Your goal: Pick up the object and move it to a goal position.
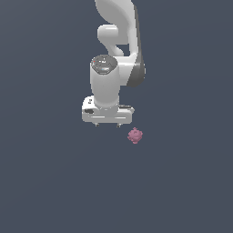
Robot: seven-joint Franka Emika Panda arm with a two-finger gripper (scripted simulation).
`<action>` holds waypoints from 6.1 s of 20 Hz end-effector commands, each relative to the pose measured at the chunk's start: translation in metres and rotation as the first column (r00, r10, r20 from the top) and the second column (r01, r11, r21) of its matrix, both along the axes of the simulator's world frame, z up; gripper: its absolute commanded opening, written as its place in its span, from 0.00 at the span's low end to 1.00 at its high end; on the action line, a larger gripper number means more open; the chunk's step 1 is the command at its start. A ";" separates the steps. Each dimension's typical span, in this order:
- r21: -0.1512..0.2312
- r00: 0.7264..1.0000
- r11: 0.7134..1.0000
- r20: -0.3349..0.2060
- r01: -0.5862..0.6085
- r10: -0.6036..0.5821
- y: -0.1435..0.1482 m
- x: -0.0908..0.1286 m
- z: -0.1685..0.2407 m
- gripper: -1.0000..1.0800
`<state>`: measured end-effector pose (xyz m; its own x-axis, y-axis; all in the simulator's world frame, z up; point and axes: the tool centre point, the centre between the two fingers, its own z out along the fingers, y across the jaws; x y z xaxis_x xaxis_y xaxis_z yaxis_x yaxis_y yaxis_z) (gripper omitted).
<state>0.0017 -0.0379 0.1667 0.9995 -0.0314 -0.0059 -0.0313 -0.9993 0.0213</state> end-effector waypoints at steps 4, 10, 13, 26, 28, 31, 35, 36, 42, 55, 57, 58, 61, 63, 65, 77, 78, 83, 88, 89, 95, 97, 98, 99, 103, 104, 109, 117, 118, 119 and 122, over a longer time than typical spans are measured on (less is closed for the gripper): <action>-0.004 1.000 1.000 0.000 0.009 -0.009 -0.004 0.001 0.000 0.96; -0.023 0.999 0.999 0.002 0.042 -0.042 -0.023 0.005 0.001 0.96; -0.023 0.999 0.999 0.002 0.041 -0.041 -0.023 0.005 0.001 0.96; -0.015 0.991 0.991 0.007 0.137 -0.137 0.003 0.005 -0.011 0.96; -0.012 0.986 0.986 0.008 0.166 -0.166 0.011 0.004 -0.014 0.96; -0.008 0.976 0.976 0.010 0.217 -0.217 0.024 0.004 -0.021 0.96; -0.002 0.956 0.956 0.011 0.293 -0.293 0.044 0.002 -0.030 0.96; 0.000 0.950 0.950 0.012 0.312 -0.312 0.049 0.001 -0.032 0.96; 0.008 0.906 0.906 0.012 0.423 -0.423 0.079 -0.003 -0.047 0.96; 0.019 0.795 0.795 0.008 0.606 -0.606 0.129 -0.016 -0.071 0.96; 0.020 0.784 0.784 0.007 0.621 -0.621 0.134 -0.017 -0.073 0.96; 0.020 0.779 0.779 0.007 0.627 -0.627 0.135 -0.018 -0.074 0.96; 0.021 0.768 0.768 0.007 0.640 -0.640 0.139 -0.019 -0.076 0.96; 0.021 0.764 0.764 0.007 0.645 -0.645 0.141 -0.019 -0.077 0.96; 0.021 0.763 0.763 0.007 0.646 -0.647 0.141 -0.019 -0.077 0.96; 0.021 0.763 0.763 0.007 0.646 -0.646 0.141 -0.021 -0.116 0.96; 0.021 0.763 0.763 0.007 0.646 -0.646 0.141 -0.021 -0.120 0.96; 0.021 0.763 0.763 0.007 0.646 -0.647 0.141 -0.020 -0.127 0.96; 0.021 0.763 0.763 0.007 0.646 -0.647 0.141 -0.020 -0.127 0.00; 0.021 0.763 0.763 0.007 0.646 -0.647 0.141 -0.020 -0.127 0.00; 0.023 0.764 0.764 0.007 0.645 -0.646 0.142 -0.019 -0.126 0.00; 0.028 0.767 0.767 0.010 0.641 -0.642 0.142 -0.017 -0.124 0.00; 0.032 0.770 0.770 0.012 0.637 -0.638 0.143 -0.015 -0.122 0.00; 0.038 0.774 0.774 0.016 0.633 -0.633 0.144 -0.012 -0.119 0.00; 0.073 0.795 0.795 0.035 0.602 -0.605 0.150 0.003 -0.101 0.00; 0.084 0.802 0.802 0.042 0.591 -0.596 0.152 0.008 -0.095 0.00; 0.154 0.841 0.841 0.088 0.518 -0.534 0.165 0.037 -0.056 0.00; 0.288 0.894 0.897 0.202 0.335 -0.399 0.196 0.085 0.037 0.00; 0.303 0.898 0.901 0.217 0.310 -0.382 0.200 0.089 0.049 0.00; 0.317 0.901 0.905 0.232 0.285 -0.365 0.204 0.094 0.061 0.00; 0.356 0.907 0.911 0.278 0.209 -0.317 0.215 0.103 0.097 0.00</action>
